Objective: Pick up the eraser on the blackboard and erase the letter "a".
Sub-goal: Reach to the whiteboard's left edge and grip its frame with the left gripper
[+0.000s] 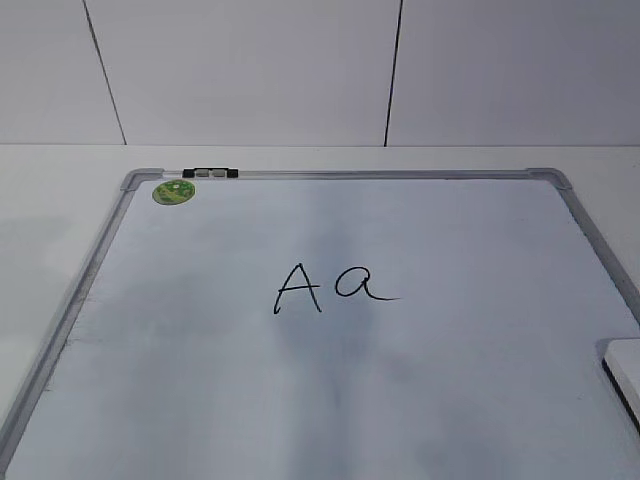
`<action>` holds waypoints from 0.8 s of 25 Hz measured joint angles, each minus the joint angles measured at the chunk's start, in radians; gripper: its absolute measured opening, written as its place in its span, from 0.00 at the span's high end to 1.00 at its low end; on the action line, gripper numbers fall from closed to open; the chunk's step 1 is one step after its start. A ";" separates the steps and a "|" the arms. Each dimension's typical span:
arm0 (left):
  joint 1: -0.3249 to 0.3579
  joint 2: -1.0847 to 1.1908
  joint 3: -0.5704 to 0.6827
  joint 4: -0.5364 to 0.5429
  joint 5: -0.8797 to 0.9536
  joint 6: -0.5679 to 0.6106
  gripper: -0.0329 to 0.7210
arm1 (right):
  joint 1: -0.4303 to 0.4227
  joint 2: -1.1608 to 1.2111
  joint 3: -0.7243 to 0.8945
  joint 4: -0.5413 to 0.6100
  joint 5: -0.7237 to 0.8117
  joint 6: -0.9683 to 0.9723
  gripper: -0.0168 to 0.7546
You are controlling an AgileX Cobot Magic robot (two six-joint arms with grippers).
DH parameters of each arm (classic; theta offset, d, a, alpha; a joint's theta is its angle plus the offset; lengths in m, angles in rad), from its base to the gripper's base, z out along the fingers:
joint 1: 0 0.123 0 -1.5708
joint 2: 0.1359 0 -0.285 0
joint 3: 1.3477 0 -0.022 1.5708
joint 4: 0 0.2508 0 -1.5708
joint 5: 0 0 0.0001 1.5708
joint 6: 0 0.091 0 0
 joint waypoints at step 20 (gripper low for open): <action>-0.114 0.479 -0.146 -0.097 -0.261 0.157 0.21 | 0.000 0.000 0.000 0.000 0.000 0.000 0.22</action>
